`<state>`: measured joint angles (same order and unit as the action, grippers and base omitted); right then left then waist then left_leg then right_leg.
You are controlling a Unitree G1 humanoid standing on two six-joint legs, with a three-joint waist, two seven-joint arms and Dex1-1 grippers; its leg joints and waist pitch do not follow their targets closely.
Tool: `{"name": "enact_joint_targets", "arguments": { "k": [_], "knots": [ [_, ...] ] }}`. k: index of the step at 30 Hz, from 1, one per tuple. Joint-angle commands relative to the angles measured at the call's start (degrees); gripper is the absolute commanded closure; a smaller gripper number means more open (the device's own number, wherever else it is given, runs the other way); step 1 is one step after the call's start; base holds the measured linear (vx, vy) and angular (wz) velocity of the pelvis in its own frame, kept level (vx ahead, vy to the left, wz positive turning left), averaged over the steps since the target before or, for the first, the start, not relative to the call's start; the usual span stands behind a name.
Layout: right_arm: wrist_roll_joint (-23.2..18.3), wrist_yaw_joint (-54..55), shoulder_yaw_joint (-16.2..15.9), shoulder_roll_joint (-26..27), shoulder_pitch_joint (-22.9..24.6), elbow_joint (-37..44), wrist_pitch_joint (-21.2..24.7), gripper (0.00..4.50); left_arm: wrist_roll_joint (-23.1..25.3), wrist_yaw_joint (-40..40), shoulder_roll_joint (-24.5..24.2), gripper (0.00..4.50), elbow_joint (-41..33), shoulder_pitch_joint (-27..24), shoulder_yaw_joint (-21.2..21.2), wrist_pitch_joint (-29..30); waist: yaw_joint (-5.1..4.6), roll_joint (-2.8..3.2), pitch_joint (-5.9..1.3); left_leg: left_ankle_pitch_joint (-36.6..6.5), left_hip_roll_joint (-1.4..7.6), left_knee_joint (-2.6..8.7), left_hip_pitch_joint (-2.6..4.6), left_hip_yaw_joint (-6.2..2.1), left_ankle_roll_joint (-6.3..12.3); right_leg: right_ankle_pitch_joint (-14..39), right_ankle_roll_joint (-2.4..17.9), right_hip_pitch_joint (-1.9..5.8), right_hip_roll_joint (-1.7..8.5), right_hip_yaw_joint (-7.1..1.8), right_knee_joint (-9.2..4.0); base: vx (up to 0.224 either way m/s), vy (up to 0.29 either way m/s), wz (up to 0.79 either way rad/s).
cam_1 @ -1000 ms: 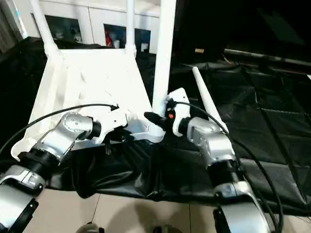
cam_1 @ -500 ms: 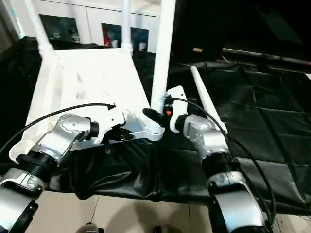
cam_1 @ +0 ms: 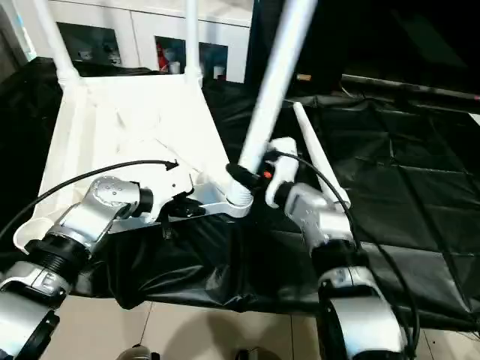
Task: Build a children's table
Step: Insert table leg to table base
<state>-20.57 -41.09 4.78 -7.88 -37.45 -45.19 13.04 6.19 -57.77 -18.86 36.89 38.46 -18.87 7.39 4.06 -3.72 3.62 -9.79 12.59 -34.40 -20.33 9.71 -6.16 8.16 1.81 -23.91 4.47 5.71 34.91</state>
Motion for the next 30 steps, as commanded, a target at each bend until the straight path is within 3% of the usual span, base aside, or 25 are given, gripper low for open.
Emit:
{"name": "enact_joint_targets", "arguments": {
  "k": [1,14,19,23,28,29,30],
  "knots": [
    [0.9,0.8,1.4,-0.5,3.2,-1.4,-1.0,2.59,-1.6,1.5,0.9,4.50,0.5,-0.6,1.1,-0.8,0.17,0.22,-4.26,-14.3,0.23,3.77,0.12,0.11,1.55,30.4,3.8,2.85,3.74,-2.20,-5.87,0.000,0.000,0.00],
    [1.2,1.5,2.4,3.3,10.0,-3.0,-12.1,2.59,-0.8,2.1,1.2,4.50,2.4,0.7,1.7,-1.7,0.22,0.96,-4.45,-17.7,0.24,4.14,0.54,-0.16,1.66,31.7,4.0,2.81,3.69,-1.93,-6.35,0.000,0.000,0.00],
    [3.3,1.1,0.6,3.0,10.6,-3.2,-16.2,2.59,-0.6,2.2,1.2,4.50,3.1,1.0,1.6,-2.1,0.15,1.04,-4.49,-17.8,0.37,4.38,0.54,-0.20,1.95,30.3,4.8,3.02,3.72,-1.95,-6.27,0.000,0.000,0.00],
    [9.0,0.9,-4.2,1.0,10.2,-2.7,-20.0,2.59,-0.2,2.3,1.1,4.50,3.6,1.3,1.4,-2.4,-0.04,1.12,-4.35,-18.8,0.17,4.30,0.64,-0.14,1.67,32.1,4.2,2.91,3.66,-1.86,-6.64,0.000,0.000,0.00],
    [9.9,0.4,-5.1,0.8,9.5,-2.9,-20.9,2.59,0.0,2.2,1.1,4.50,3.8,1.2,1.4,-2.7,-0.15,1.07,-4.38,-19.2,0.18,4.28,0.71,-0.24,2.07,33.2,3.7,2.84,3.72,-1.80,-6.81,0.000,0.000,0.00],
    [10.1,0.2,-5.4,0.7,9.2,-3.3,-21.3,2.59,0.0,2.3,1.2,4.50,3.7,1.1,1.3,-2.7,-0.20,0.69,-4.38,-19.1,0.26,4.29,0.68,-0.24,2.18,33.0,3.8,2.86,3.73,-1.79,-6.72,0.000,0.000,0.00],
    [10.3,0.1,-5.5,0.7,9.0,-3.6,-21.6,2.59,0.0,2.3,1.2,4.50,3.7,1.1,1.3,-2.7,-0.26,0.90,-4.32,-19.3,0.27,4.31,0.68,-0.26,2.20,33.1,3.9,2.80,3.74,-1.78,-6.72,0.000,0.000,0.00]
  ]
}}
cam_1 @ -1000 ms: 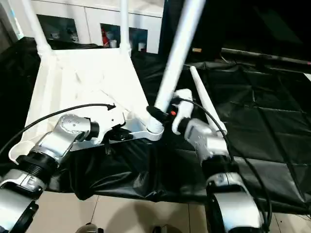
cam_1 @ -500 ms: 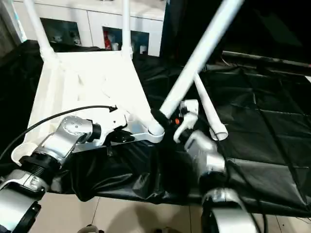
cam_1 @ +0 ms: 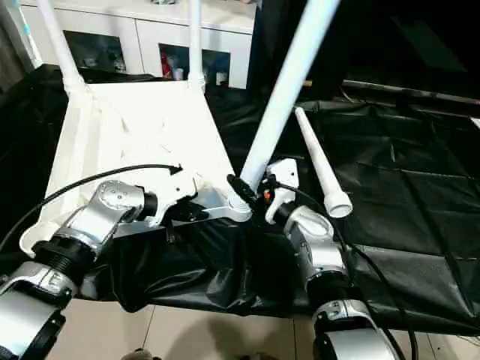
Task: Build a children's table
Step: Insert table leg to table base
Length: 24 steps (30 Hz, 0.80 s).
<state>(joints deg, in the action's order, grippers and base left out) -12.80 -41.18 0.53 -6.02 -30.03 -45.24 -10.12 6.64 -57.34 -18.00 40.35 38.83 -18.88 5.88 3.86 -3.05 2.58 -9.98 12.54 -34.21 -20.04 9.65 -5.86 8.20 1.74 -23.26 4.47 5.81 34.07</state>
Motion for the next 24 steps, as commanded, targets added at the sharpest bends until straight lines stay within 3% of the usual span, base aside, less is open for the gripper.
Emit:
{"name": "enact_joint_targets", "arguments": {
  "k": [1,3,4,5,10,18,24],
  "knots": [
    [2.6,0.2,-1.4,-1.2,1.2,-4.0,1.3,2.59,-0.4,1.8,0.3,4.50,0.2,0.6,1.3,-1.3,-0.13,0.21,-3.27,-19.4,0.29,4.10,0.41,-0.18,1.94,33.4,3.9,2.11,3.74,-1.85,-5.95,0.000,0.000,0.00],
    [2.6,-0.4,-1.5,-1.2,0.5,-4.6,1.5,2.59,-0.5,1.6,0.2,4.50,0.1,0.5,1.3,-1.4,-0.33,0.19,-3.24,-19.8,0.18,4.02,0.40,-0.20,1.97,34.4,3.6,2.12,3.74,-1.75,-6.12,0.000,0.000,0.00],
    [2.4,-0.8,-1.4,-1.2,0.2,-4.7,2.1,2.59,-0.6,1.4,0.2,4.50,0.1,0.5,1.3,-1.4,-0.41,-0.18,-3.22,-19.7,0.18,4.00,0.36,-0.17,2.04,34.7,3.5,2.11,3.70,-1.72,-6.18,0.000,0.000,0.00],
    [2.2,-1.1,-1.3,-1.3,0.1,-4.8,2.6,2.59,-0.6,1.3,0.1,4.50,0.1,0.4,1.3,-1.4,-0.35,0.04,-3.21,-19.5,0.16,3.97,0.42,-0.20,2.05,34.9,3.4,2.07,3.79,-1.74,-6.19,0.000,0.000,0.00],
    [3.1,-4.6,-2.6,-3.1,-1.7,-6.5,6.1,2.59,-1.0,-0.9,-0.5,4.50,-1.0,-0.2,0.8,-1.5,-0.54,-0.40,-3.21,-19.4,0.23,4.02,0.29,-0.21,2.27,34.9,3.3,2.10,3.71,-1.72,-6.14,0.000,0.000,0.00],
    [3.8,-11.3,-4.6,-5.1,-3.7,-7.9,8.3,2.59,-1.4,-3.4,-1.4,4.50,-2.1,-0.8,0.2,-1.5,-0.30,-0.48,-3.38,-18.2,0.55,4.18,0.19,-0.12,2.42,31.5,4.8,2.17,3.83,-2.11,-5.55,0.000,0.000,0.00],
    [5.1,-14.6,-6.2,-6.1,-4.3,-9.2,9.4,2.59,-1.4,-4.3,-2.0,4.50,-2.3,-0.8,0.3,-2.0,-0.28,-0.67,-3.30,-18.8,0.57,4.22,0.26,-0.16,2.17,32.9,4.5,2.07,3.91,-2.08,-5.68,0.000,0.000,0.00]
  ]
}}
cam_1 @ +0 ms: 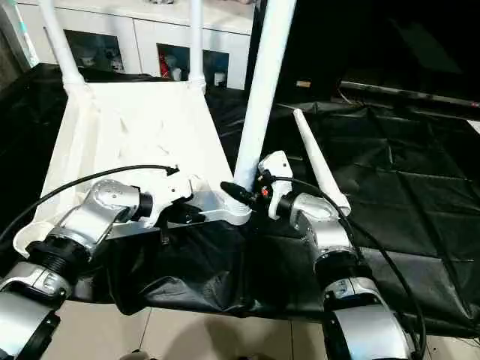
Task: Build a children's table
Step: Insert table leg to table base
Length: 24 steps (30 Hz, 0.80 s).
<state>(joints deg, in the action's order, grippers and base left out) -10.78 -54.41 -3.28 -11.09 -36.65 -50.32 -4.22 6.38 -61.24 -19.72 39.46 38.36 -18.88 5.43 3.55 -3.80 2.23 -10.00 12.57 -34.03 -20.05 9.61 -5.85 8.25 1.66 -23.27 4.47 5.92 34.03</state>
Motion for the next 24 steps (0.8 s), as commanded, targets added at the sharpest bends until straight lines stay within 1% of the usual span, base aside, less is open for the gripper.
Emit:
{"name": "enact_joint_targets", "arguments": {
  "k": [1,6,9,10,12,13,14,16,19,20,22,23,24],
  "knots": [
    [3.0,-1.4,-2.4,-1.1,2.3,-4.1,3.5,2.59,-1.2,-0.4,-0.2,4.50,-1.4,-0.4,0.3,-1.5,-0.01,0.07,-2.92,-18.8,0.56,4.09,0.25,-0.17,2.10,33.0,4.5,2.11,3.91,-2.16,-5.64,0.000,0.000,0.00],
    [3.8,-3.9,-3.6,-1.7,1.7,-4.2,3.1,2.59,-0.9,-0.7,-0.4,4.50,-1.7,-0.5,0.4,-1.3,0.04,0.05,-2.95,-18.9,0.59,4.11,0.22,-0.17,2.07,33.0,4.5,2.08,3.93,-2.22,-5.67,0.000,0.000,0.00],
    [4.0,-3.9,-3.6,-1.7,1.8,-4.1,3.0,2.59,-0.8,-0.7,-0.4,4.50,-1.5,-0.5,0.4,-1.4,0.03,0.10,-2.93,-19.2,0.63,4.17,0.30,-0.20,1.96,32.9,4.6,2.03,3.92,-2.22,-5.65,0.000,0.000,0.00],
    [3.7,-3.5,-3.2,-1.5,1.7,-4.1,2.9,2.59,-0.8,-0.6,-0.4,4.50,-1.5,-0.4,0.4,-1.5,0.00,0.08,-2.91,-19.3,0.62,4.18,0.29,-0.19,1.95,33.0,4.5,2.02,3.91,-2.21,-5.66,0.000,0.000,0.00],
    [2.3,-2.2,-1.3,-1.0,1.1,-4.7,3.3,2.59,-0.7,-0.7,-0.3,4.50,-1.4,-0.4,0.4,-1.5,-0.01,0.07,-2.90,-19.5,0.59,4.18,0.29,-0.22,1.88,33.6,4.4,1.99,3.96,-2.22,-5.75,0.000,0.000,0.00],
    [1.2,-0.7,0.3,-0.8,0.3,-5.5,3.6,2.59,-0.7,-0.7,-0.3,4.50,-1.3,-0.4,0.4,-1.6,-0.01,0.11,-2.89,-19.6,0.60,4.19,0.34,-0.23,1.86,33.7,4.3,1.95,3.95,-2.20,-5.78,0.000,0.000,0.00],
    [-0.9,1.1,2.9,-0.6,-0.9,-6.6,4.4,2.59,-0.6,-0.7,-0.4,4.50,-1.4,-0.5,0.5,-1.6,-0.17,0.17,-2.84,-20.3,0.52,4.13,0.38,-0.25,1.76,34.8,4.2,1.88,3.94,-2.08,-5.93,0.000,0.000,0.00],
    [-2.6,1.8,4.7,-0.7,-1.6,-7.3,5.0,2.59,-0.6,-0.7,-0.4,4.50,-1.4,-0.5,0.4,-1.6,-0.27,0.41,-2.78,-21.1,0.46,4.11,0.60,-0.34,1.57,36.0,3.9,1.78,3.93,-1.92,-6.23,0.000,0.000,0.00],
    [-3.7,1.6,5.8,-1.2,-1.3,-7.1,5.5,2.59,-0.5,-0.8,-0.6,4.50,-1.3,-0.5,0.4,-1.7,-0.34,0.53,-2.78,-21.7,0.47,4.17,0.50,-0.47,1.37,36.5,3.5,1.84,3.91,-1.76,-6.36,0.000,0.000,0.00],
    [-3.7,1.3,5.8,-1.3,-1.0,-6.9,5.6,2.59,-0.4,-0.8,-0.6,4.50,-1.3,-0.5,0.4,-1.7,-0.34,0.47,-2.85,-21.6,0.49,4.17,0.54,-0.45,1.39,36.1,3.6,1.80,3.91,-1.79,-6.35,0.000,0.000,0.00],
    [-3.9,0.7,5.7,-1.2,0.0,-5.9,6.0,2.59,-0.4,-0.9,-0.6,4.50,-1.2,-0.4,0.4,-1.7,-0.25,0.54,-2.84,-21.5,0.56,4.25,0.56,-0.41,1.45,35.1,4.1,1.72,3.90,-1.92,-6.27,0.000,0.000,0.00],
    [-3.8,0.4,5.5,-1.1,0.8,-5.2,6.2,2.59,-0.4,-0.9,-0.7,4.50,-1.1,-0.3,0.4,-1.7,-0.23,0.56,-2.84,-21.4,0.55,4.32,0.44,-0.42,1.48,34.7,4.2,1.86,3.85,-1.95,-6.18,0.000,0.000,0.00],
    [-3.8,0.4,5.5,-1.1,0.8,-5.2,6.2,2.59,-0.4,-0.9,-0.7,4.50,-1.1,-0.3,0.4,-1.7,-0.16,0.57,-2.83,-21.4,0.57,4.31,0.51,-0.36,1.53,34.7,4.2,1.76,3.89,-1.99,-6.26,0.000,0.000,0.00]
  ]
}}
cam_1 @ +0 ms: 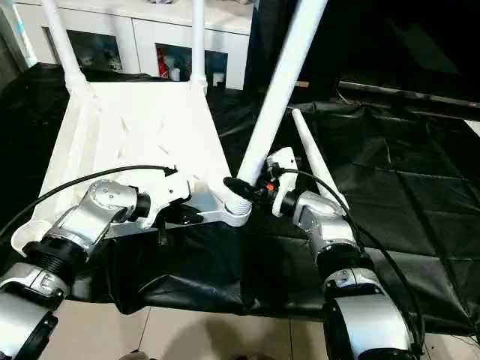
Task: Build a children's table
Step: Insert table leg to table base
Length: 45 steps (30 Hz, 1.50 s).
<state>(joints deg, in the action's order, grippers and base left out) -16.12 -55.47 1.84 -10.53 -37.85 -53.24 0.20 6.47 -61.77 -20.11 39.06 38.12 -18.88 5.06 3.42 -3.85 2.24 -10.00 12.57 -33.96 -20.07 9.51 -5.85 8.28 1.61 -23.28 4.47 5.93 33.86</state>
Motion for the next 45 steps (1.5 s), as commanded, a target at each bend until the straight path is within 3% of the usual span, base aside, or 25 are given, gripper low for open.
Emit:
{"name": "enact_joint_targets", "arguments": {
  "k": [1,5,10,11,13,17,25,37,39,45],
  "knots": [
    [2.3,1.3,-0.3,-1.3,3.4,-1.5,1.4,2.59,-0.5,-0.3,-0.3,4.50,-0.6,0.1,0.4,-1.3,0.00,0.64,-2.89,-21.3,0.60,4.31,0.50,-0.28,1.47,34.3,4.3,1.85,3.86,-2.02,-5.99,0.000,0.000,0.00],
    [3.6,2.1,-2.0,-0.4,6.6,1.0,-0.3,2.59,-0.4,-0.2,-0.3,4.50,0.0,0.5,0.3,-1.5,0.19,0.64,-2.86,-21.2,0.55,4.37,0.57,-0.23,1.45,34.9,3.9,1.78,3.91,-2.06,-6.13,0.000,0.000,0.00],
    [2.4,4.6,-0.7,0.7,9.3,4.4,-0.6,2.59,-0.3,0.0,-0.2,4.50,0.6,1.0,0.5,-1.7,0.17,0.69,-2.72,-21.7,0.50,4.54,0.62,-0.24,1.34,35.9,3.4,1.66,3.84,-1.97,-6.47,0.000,0.000,0.00],
    [2.3,5.0,-0.6,0.9,10.2,5.1,-0.7,2.59,-0.3,0.1,-0.1,4.50,0.9,1.2,0.5,-1.7,0.19,1.04,-2.75,-22.2,0.52,4.55,0.76,-0.33,1.23,36.3,3.3,1.63,3.94,-1.91,-6.58,0.000,0.000,0.00],
    [3.4,5.0,-1.7,0.9,11.3,5.9,-1.0,2.59,-0.1,0.0,-0.2,4.50,1.3,1.5,0.4,-1.9,0.17,1.12,-2.75,-22.5,0.55,4.63,0.82,-0.35,1.20,36.2,3.2,1.66,3.93,-1.81,-6.72,0.000,0.000,0.00],
    [6.0,4.8,-4.2,0.1,10.9,5.9,-1.7,2.59,0.2,-0.3,-0.3,4.50,1.7,1.9,0.2,-2.2,0.06,1.25,-2.75,-22.2,0.61,4.93,0.70,-0.34,1.34,34.5,3.8,1.94,3.90,-1.72,-6.75,0.000,0.000,0.00],
    [9.4,3.2,-7.9,-0.5,8.3,3.5,-0.5,2.59,0.1,-2.0,-1.0,4.50,-0.2,0.7,-0.4,-2.1,-0.29,1.00,-2.52,-23.4,0.40,4.72,0.72,-0.57,1.01,38.9,2.2,1.84,4.13,-1.22,-7.38,0.000,0.000,0.00],
    [11.1,-3.1,-10.9,-2.0,6.9,0.5,0.0,2.59,-1.1,-7.5,-2.9,4.50,-2.8,-0.2,-1.1,-4.2,-0.25,0.94,-2.81,-21.9,0.99,5.27,0.43,-0.58,1.16,32.8,4.8,2.18,4.21,-1.87,-6.38,0.000,0.000,0.00],
    [11.4,-5.0,-11.5,-2.7,6.5,-0.2,-1.0,2.59,-1.8,-11.4,-3.5,4.50,-4.6,-0.5,-2.1,-4.8,-0.19,1.02,-2.88,-21.2,1.11,5.41,0.28,-0.55,1.17,30.7,5.7,2.35,4.22,-2.02,-6.01,0.000,0.000,0.00],
    [11.9,-5.6,-11.4,-3.4,5.6,-1.2,-1.9,2.59,-1.7,-13.3,-3.9,4.50,-5.3,-0.2,-2.9,-4.9,-0.25,1.32,-2.92,-20.4,1.33,5.62,0.25,-0.34,0.60,24.2,8.6,2.62,3.94,-2.39,-5.10,0.000,0.000,0.00]
  ]
}}
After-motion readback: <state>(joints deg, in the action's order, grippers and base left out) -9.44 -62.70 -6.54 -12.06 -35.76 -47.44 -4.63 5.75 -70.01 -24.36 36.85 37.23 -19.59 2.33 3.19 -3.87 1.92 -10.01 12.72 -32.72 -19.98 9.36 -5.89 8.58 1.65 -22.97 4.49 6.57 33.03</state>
